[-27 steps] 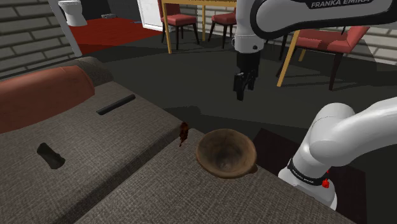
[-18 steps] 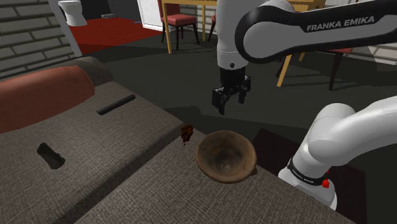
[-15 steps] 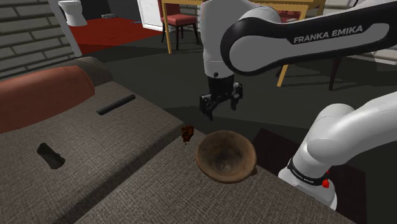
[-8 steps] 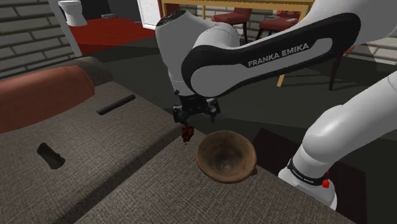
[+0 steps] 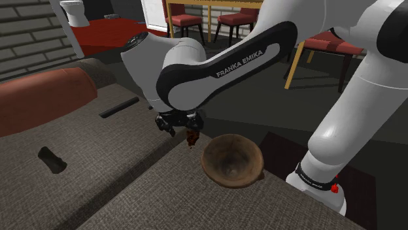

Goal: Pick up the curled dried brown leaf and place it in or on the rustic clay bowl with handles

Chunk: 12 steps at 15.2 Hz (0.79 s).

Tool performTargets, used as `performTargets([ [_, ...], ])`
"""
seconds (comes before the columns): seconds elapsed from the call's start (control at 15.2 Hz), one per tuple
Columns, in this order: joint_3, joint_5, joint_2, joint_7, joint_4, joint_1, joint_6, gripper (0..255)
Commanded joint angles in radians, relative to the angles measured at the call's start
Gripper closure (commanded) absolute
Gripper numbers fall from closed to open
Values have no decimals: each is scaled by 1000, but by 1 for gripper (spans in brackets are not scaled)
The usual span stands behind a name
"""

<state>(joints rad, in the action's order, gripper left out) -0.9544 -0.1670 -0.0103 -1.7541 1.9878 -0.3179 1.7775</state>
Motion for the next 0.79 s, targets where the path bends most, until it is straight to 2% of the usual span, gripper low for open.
performTargets([
  [0.0,1,-11,-10,-14,20,-1,25,0],
  [0.26,4,-19,-15,-19,64,-3,72,0],
  [0.73,4,-19,-15,-19,64,-3,72,0],
])
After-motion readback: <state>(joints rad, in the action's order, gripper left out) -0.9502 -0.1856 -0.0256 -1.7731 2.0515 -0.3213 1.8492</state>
